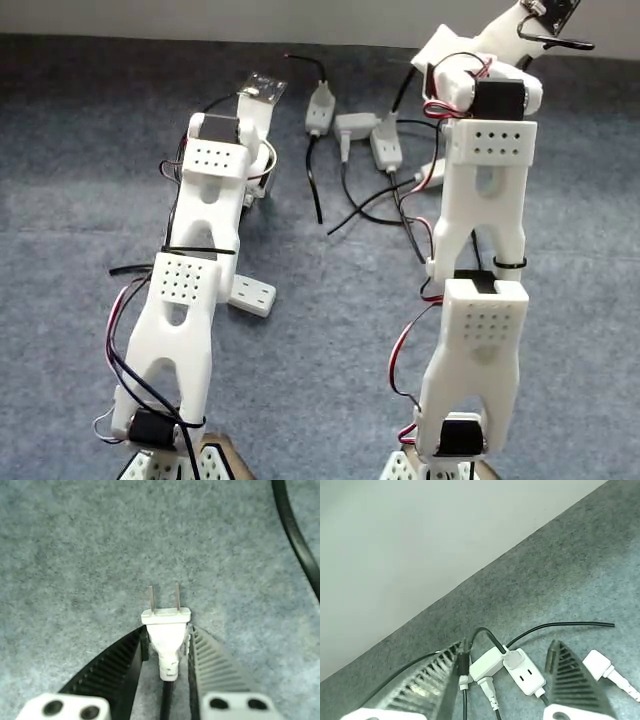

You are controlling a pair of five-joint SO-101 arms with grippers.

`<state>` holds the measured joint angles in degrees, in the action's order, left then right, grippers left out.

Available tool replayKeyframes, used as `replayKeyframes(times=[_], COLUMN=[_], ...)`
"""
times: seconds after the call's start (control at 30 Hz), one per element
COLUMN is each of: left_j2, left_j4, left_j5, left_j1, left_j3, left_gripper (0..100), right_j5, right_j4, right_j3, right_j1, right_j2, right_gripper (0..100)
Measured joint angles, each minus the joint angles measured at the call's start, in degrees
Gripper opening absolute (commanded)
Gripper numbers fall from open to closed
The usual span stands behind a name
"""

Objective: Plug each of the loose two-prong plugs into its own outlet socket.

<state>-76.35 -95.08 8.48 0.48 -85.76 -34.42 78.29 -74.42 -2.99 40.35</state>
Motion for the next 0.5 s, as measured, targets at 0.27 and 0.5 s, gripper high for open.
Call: replayKeyframes(times=[0.27, 0.5], left_j2=[-0.09, 8.09], left_j4=[0.97, 1.58], left_j5=[-0.09, -0.18], left_j1=[0.00, -0.53], left_j3=[-2.29, -6.68], left_gripper=[11, 7], right_j5=[0.00, 0.00], right_j4=[0.00, 0.09], right_j3=[-2.64, -4.57], right_j1=[0.00, 0.70], right_j2=[0.53, 0.70], right_gripper=[24.5, 24.5])
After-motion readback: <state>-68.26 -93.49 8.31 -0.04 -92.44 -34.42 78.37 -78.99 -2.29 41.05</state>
